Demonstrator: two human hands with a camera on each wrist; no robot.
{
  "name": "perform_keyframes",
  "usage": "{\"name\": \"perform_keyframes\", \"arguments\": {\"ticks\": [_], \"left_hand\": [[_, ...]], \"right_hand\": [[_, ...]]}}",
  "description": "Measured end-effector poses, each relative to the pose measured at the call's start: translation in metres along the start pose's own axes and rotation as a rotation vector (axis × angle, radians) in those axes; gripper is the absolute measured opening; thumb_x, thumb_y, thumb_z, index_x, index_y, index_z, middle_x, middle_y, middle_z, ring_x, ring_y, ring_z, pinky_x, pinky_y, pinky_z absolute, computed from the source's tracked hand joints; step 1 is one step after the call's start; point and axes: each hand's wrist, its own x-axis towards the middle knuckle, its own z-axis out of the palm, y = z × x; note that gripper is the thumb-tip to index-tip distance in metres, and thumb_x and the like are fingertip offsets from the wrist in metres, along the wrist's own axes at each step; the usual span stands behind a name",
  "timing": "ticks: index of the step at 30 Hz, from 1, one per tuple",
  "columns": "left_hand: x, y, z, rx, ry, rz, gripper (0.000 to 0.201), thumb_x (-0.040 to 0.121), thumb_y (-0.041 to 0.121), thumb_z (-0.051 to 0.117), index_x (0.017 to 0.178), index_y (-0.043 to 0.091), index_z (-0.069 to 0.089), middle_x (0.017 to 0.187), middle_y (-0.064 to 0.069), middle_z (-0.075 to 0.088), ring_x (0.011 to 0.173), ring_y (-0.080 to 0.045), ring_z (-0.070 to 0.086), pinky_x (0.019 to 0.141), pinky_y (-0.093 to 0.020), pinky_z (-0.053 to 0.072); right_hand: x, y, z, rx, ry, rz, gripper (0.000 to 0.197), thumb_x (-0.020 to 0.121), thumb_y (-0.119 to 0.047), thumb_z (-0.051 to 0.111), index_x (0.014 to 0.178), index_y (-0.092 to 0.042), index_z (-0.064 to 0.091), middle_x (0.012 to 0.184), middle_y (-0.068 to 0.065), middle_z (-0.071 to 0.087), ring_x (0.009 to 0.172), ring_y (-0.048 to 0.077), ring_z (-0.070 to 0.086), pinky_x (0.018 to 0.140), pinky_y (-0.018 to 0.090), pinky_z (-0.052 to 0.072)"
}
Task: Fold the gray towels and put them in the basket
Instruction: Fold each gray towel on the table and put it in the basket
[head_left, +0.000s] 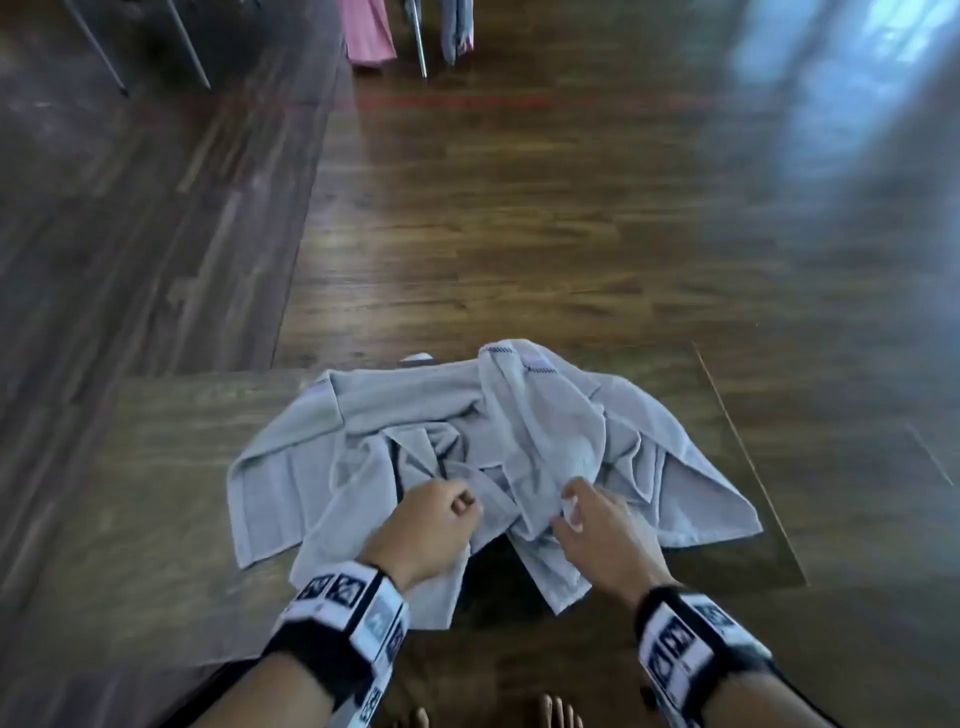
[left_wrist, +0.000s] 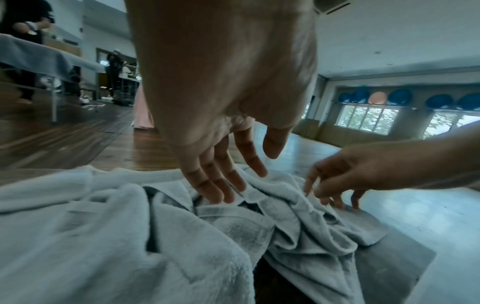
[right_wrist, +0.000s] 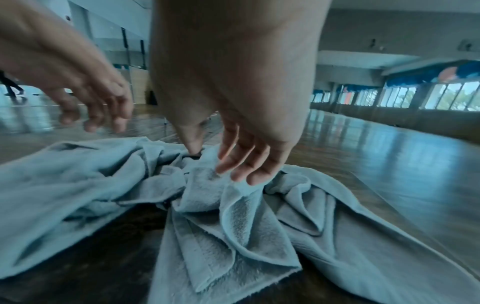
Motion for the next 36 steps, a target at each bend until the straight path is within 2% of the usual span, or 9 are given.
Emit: {"name": "perform_keyframes", "arguments": {"ticks": [4, 8, 13, 17, 22, 25, 28, 32, 36], "left_hand": [[0.040, -0.009, 0.036, 0.000, -0.005, 0.077, 0.020, 0.096, 0.027, 0.054, 0.083, 0.014, 0.061, 0.083, -0.007, 0.066, 0.079, -0.021, 0.063, 0.074, -0.039, 0.051], [0.055, -0.022, 0.061, -0.004, 0.061, 0.157, 0.017, 0.095, 0.029, 0.057, 0.087, 0.018, 0.067, 0.087, 0.000, 0.070, 0.083, -0.015, 0.064, 0.077, -0.031, 0.051], [0.036, -0.019, 0.062, 0.015, 0.140, 0.229, 0.027, 0.096, 0.029, 0.057, 0.090, 0.005, 0.068, 0.088, -0.007, 0.071, 0.085, -0.020, 0.064, 0.080, -0.035, 0.050], [-0.017, -0.014, 0.062, -0.057, 0.147, 0.209, 0.032, 0.096, 0.022, 0.056, 0.078, -0.004, 0.060, 0.080, -0.021, 0.064, 0.069, -0.011, 0.047, 0.070, -0.033, 0.044], [-0.051, -0.019, 0.061, -0.031, 0.113, 0.203, 0.025, 0.096, 0.027, 0.057, 0.080, 0.008, 0.058, 0.072, -0.006, 0.057, 0.063, -0.017, 0.050, 0.063, -0.029, 0.041], [-0.058, -0.024, 0.061, -0.041, 0.199, 0.202, 0.017, 0.096, 0.030, 0.058, 0.104, 0.016, 0.061, 0.096, -0.003, 0.065, 0.076, -0.014, 0.060, 0.069, -0.028, 0.046], [-0.056, -0.019, 0.061, -0.044, 0.308, 0.228, 0.029, 0.091, 0.024, 0.064, 0.117, 0.023, 0.049, 0.114, -0.007, 0.059, 0.091, -0.017, 0.058, 0.074, -0.024, 0.043], [-0.057, -0.002, 0.067, -0.107, 0.333, 0.279, 0.066, 0.080, 0.021, 0.075, 0.135, 0.020, 0.039, 0.124, -0.009, 0.055, 0.108, -0.024, 0.058, 0.088, -0.037, 0.053], [-0.067, 0.010, 0.070, 0.033, 0.355, 0.306, 0.035, 0.089, 0.028, 0.065, 0.121, 0.013, 0.065, 0.115, -0.009, 0.070, 0.108, -0.026, 0.064, 0.084, -0.031, 0.048]], "right_hand": [[0.036, 0.000, 0.033, -0.130, 0.188, -0.057, 0.039, 0.090, -0.052, 0.055, 0.118, -0.026, 0.047, 0.122, -0.001, 0.053, 0.121, 0.026, 0.047, 0.091, 0.043, 0.047], [0.051, 0.014, 0.056, -0.373, 0.288, -0.149, 0.022, 0.092, -0.045, 0.053, 0.106, -0.032, 0.064, 0.117, -0.003, 0.052, 0.119, 0.024, 0.046, 0.097, 0.039, 0.039], [0.046, 0.024, 0.056, 0.096, 0.593, -0.229, 0.012, 0.095, -0.024, 0.048, 0.083, -0.021, 0.047, 0.099, 0.002, 0.054, 0.098, 0.031, 0.055, 0.076, 0.041, 0.044], [0.018, 0.041, 0.070, -0.086, 0.218, -0.026, 0.021, 0.095, -0.033, 0.057, 0.112, -0.022, 0.064, 0.132, 0.009, 0.054, 0.127, 0.034, 0.049, 0.100, 0.042, 0.045], [-0.007, 0.026, 0.056, 0.192, 0.477, -0.208, 0.021, 0.094, -0.014, 0.051, 0.077, -0.010, 0.061, 0.086, 0.009, 0.065, 0.081, 0.028, 0.063, 0.074, 0.038, 0.049], [-0.027, 0.007, 0.031, 0.421, 0.613, -0.337, 0.021, 0.094, -0.019, 0.061, 0.078, -0.008, 0.068, 0.069, 0.000, 0.066, 0.065, 0.016, 0.061, 0.065, 0.033, 0.045], [-0.049, -0.009, 0.005, 0.633, 0.566, -0.425, 0.020, 0.093, -0.018, 0.065, 0.075, -0.020, 0.073, 0.052, -0.014, 0.060, 0.047, 0.001, 0.050, 0.055, 0.023, 0.041], [-0.083, -0.020, -0.020, 0.861, 0.474, -0.571, 0.025, 0.092, -0.009, 0.059, 0.085, -0.021, 0.079, 0.080, 0.010, 0.076, 0.074, 0.021, 0.068, 0.070, 0.035, 0.055], [-0.110, -0.022, -0.040, 0.977, 0.433, -0.681, 0.020, 0.092, -0.015, 0.062, 0.096, -0.024, 0.081, 0.097, 0.003, 0.079, 0.098, 0.017, 0.074, 0.081, 0.028, 0.058]]}}
